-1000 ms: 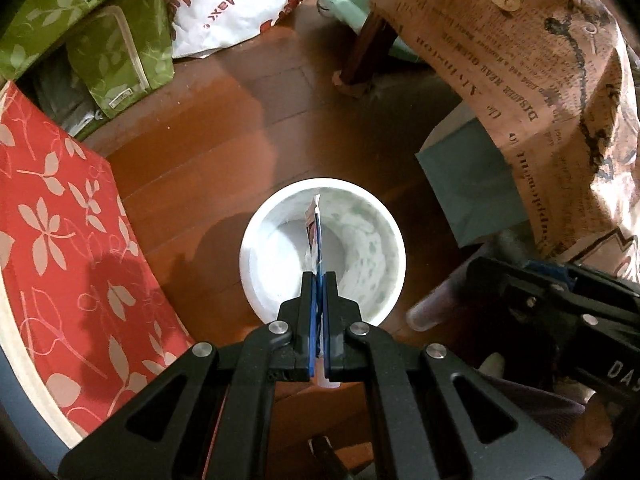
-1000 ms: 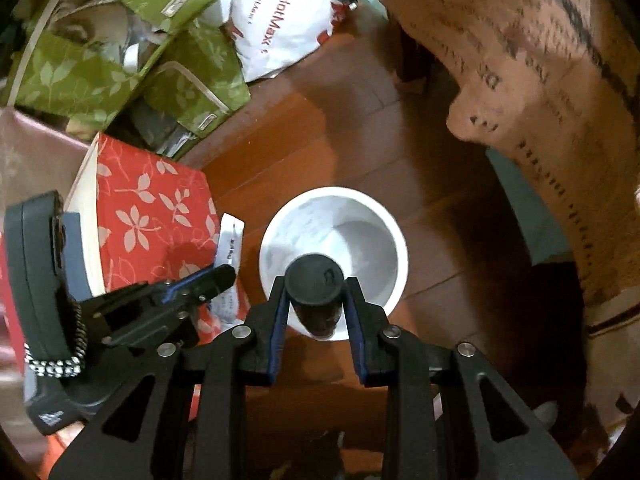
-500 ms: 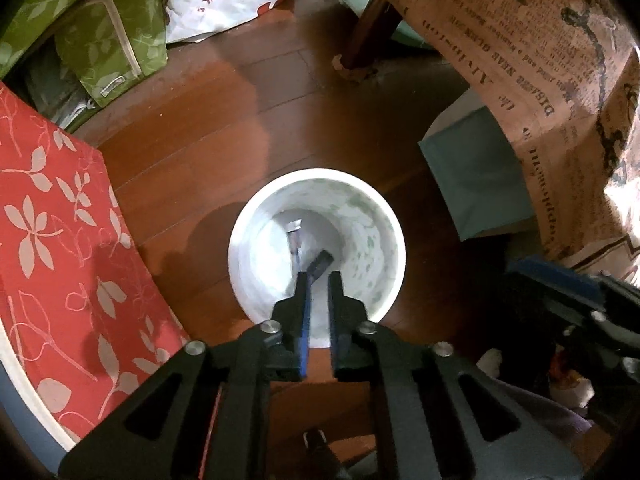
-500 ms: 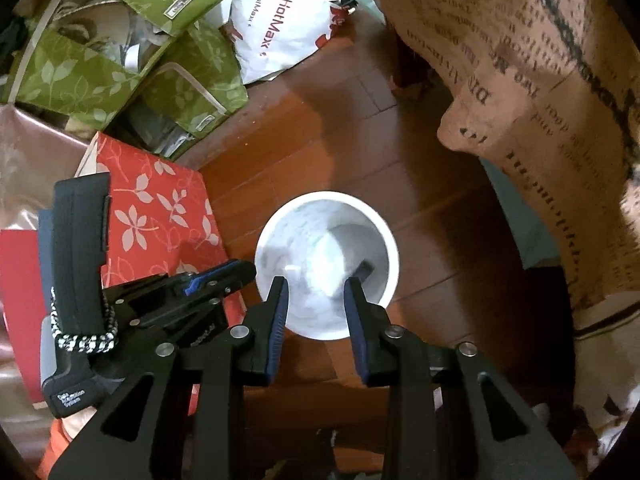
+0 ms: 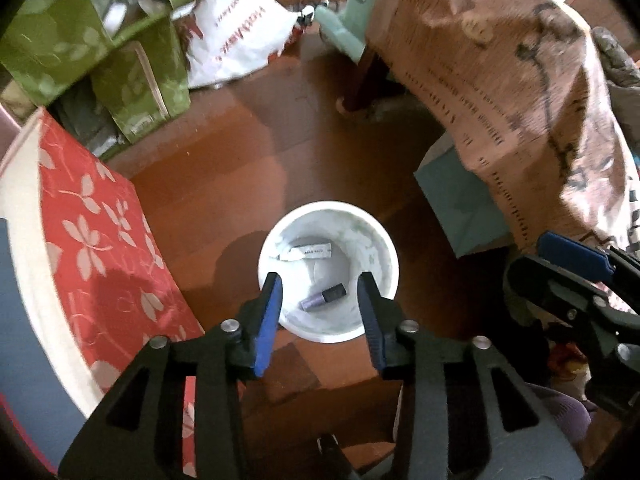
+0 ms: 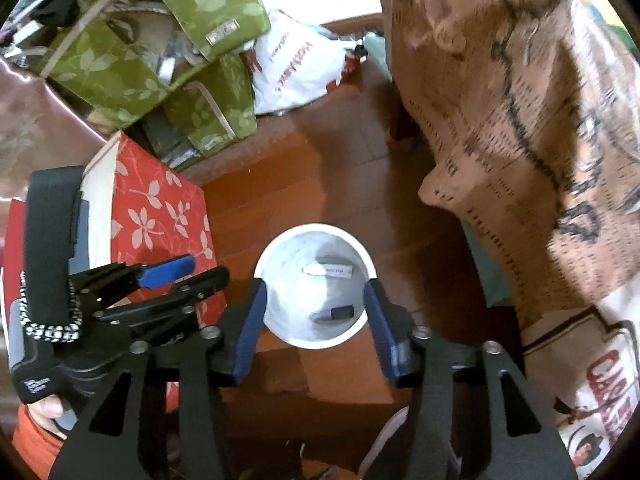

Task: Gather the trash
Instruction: 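Move both open tools back up to the items on the bed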

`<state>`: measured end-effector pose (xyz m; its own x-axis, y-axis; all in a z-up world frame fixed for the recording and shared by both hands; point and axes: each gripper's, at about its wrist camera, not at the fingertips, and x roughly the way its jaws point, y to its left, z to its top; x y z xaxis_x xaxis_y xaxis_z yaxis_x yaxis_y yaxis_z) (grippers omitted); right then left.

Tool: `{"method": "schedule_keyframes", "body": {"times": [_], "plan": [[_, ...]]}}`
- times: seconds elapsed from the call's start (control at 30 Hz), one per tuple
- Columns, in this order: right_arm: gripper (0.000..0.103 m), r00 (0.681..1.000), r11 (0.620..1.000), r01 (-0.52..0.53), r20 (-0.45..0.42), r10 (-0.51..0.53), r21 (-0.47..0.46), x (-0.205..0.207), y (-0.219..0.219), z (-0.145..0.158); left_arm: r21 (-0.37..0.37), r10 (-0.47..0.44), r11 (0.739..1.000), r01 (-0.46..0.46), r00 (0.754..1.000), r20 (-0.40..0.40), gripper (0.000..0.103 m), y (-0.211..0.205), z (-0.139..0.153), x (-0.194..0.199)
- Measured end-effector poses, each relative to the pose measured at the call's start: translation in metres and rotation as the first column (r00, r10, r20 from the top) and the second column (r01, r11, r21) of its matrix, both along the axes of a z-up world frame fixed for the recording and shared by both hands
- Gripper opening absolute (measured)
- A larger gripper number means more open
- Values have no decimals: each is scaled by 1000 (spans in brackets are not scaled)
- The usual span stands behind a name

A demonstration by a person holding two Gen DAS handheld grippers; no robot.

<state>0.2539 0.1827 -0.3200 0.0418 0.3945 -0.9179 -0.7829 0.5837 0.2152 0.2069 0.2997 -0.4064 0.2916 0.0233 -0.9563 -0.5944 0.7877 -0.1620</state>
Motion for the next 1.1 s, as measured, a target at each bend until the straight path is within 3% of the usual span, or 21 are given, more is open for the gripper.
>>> {"method": "schedule_keyframes", "body": {"times": [0.1,0.27,0.63,0.8,0.97,1.1], "plan": [[52,1000,1000,9,29,-9,15,-2,-6,15,18,10,1000,-11,999,34,47,-4,25,-7],[53,997,998,22,76,-26,56,-8,-25,45,66,9,998,-15,996,93,48,-15,65,-16],[53,975,979,98,178,-130,181,-13,-96,118,178,-102,982,62,969,225,48,-76,155,-14],[53,946,960,152,246,-210,235,-8,-145,150,225,-163,969,100,946,279,49,-112,191,-4],[55,913,940,203,293,-283,275,2,-189,173,268,-231,953,140,908,349,57,-154,224,15],[67,858,909,268,350,-376,320,11,-234,190,302,-304,933,196,878,369,59,-188,243,36]]}}
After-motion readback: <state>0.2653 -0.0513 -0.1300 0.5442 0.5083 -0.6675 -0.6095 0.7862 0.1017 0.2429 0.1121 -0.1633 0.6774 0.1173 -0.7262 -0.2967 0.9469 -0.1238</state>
